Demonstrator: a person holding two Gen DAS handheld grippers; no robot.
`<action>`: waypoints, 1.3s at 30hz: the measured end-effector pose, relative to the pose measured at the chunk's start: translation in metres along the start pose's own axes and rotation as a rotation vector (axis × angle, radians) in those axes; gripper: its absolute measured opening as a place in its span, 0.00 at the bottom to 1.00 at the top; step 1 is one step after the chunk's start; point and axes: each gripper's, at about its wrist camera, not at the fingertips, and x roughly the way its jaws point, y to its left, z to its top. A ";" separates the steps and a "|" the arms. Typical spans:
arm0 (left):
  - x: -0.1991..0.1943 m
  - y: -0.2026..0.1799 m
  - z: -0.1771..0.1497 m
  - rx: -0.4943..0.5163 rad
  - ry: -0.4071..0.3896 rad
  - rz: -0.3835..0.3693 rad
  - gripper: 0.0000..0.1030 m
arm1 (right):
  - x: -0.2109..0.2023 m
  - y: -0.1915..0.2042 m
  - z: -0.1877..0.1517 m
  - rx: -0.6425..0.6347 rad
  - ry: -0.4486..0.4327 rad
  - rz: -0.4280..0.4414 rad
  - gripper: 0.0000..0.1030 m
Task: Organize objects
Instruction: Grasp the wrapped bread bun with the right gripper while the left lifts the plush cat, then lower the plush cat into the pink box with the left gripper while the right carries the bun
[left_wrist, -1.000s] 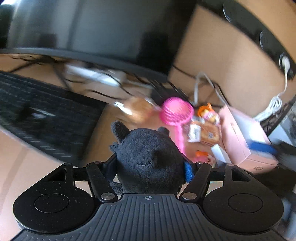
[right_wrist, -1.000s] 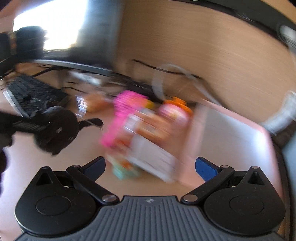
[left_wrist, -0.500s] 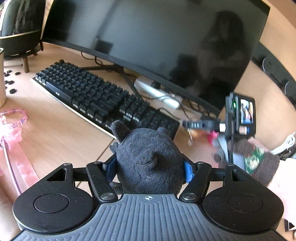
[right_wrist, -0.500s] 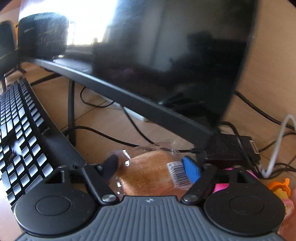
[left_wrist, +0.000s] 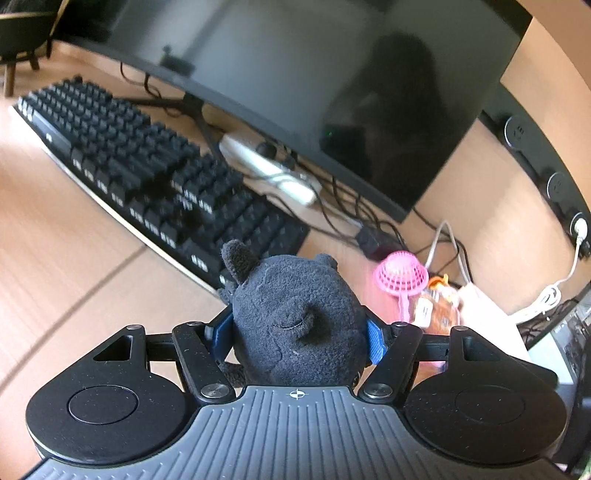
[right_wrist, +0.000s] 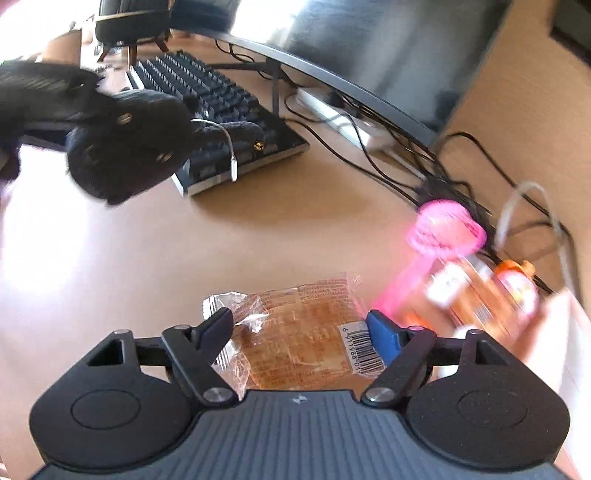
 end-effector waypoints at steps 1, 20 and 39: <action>0.002 -0.001 -0.001 -0.010 0.014 0.003 0.70 | -0.006 0.001 -0.007 0.004 0.007 -0.030 0.83; -0.037 -0.069 0.012 -0.039 -0.005 0.154 0.70 | -0.035 -0.028 -0.013 0.467 0.004 -0.064 1.00; -0.032 -0.146 -0.002 0.050 0.009 0.053 0.70 | -0.071 -0.042 -0.057 0.275 0.154 0.045 0.48</action>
